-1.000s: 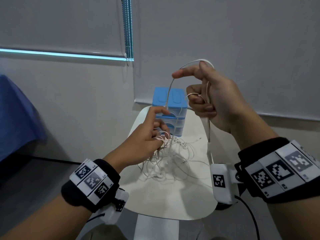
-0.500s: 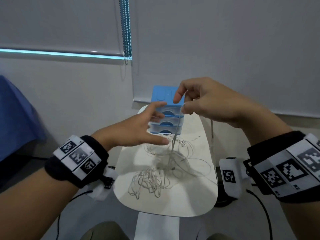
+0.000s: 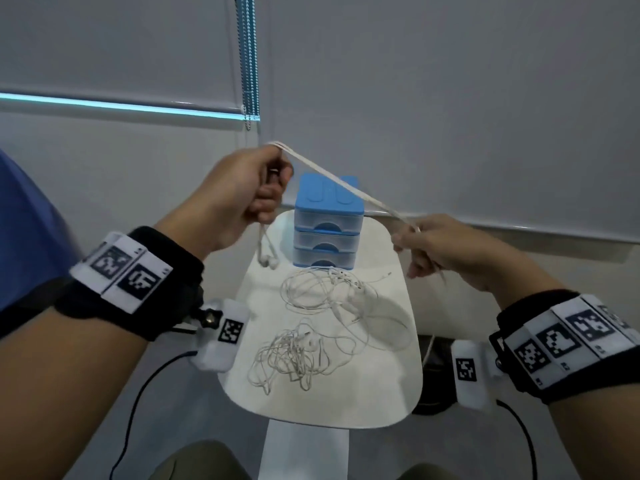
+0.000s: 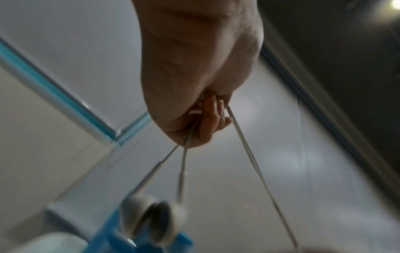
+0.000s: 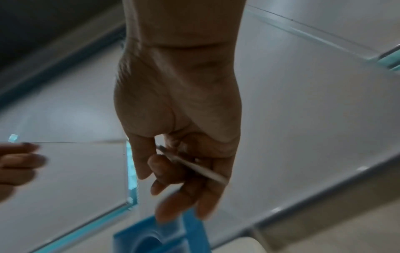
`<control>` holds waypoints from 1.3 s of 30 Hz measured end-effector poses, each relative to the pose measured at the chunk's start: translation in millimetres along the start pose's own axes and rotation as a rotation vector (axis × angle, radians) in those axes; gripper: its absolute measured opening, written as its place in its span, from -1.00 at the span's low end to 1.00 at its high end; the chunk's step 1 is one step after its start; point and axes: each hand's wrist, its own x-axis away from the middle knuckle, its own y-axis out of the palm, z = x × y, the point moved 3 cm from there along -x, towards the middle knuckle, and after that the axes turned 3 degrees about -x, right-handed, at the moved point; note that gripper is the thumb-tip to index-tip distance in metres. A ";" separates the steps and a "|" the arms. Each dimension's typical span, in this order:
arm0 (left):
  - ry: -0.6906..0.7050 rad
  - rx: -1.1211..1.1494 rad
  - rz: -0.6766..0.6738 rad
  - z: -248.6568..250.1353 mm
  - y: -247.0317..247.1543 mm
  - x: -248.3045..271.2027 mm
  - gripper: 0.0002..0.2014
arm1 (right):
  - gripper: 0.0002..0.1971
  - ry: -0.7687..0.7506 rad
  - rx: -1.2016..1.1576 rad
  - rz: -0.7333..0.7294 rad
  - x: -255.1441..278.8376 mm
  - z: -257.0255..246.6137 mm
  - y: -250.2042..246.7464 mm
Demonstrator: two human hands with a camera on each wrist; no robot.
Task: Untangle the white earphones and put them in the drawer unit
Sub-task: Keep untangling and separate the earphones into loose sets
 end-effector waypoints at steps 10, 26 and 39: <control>-0.138 -0.079 -0.053 -36.4 -9.7 15.4 -0.51 | -0.57 -0.087 -0.273 0.013 27.0 -78.0 7.3; -0.054 0.152 -0.550 -57.0 144.3 31.9 -0.56 | -0.53 -0.360 -0.404 0.198 26.4 -136.9 -27.7; -0.107 0.072 -0.363 -45.4 63.9 44.4 -0.68 | -0.78 -0.120 -0.083 0.929 -3.8 10.3 -79.7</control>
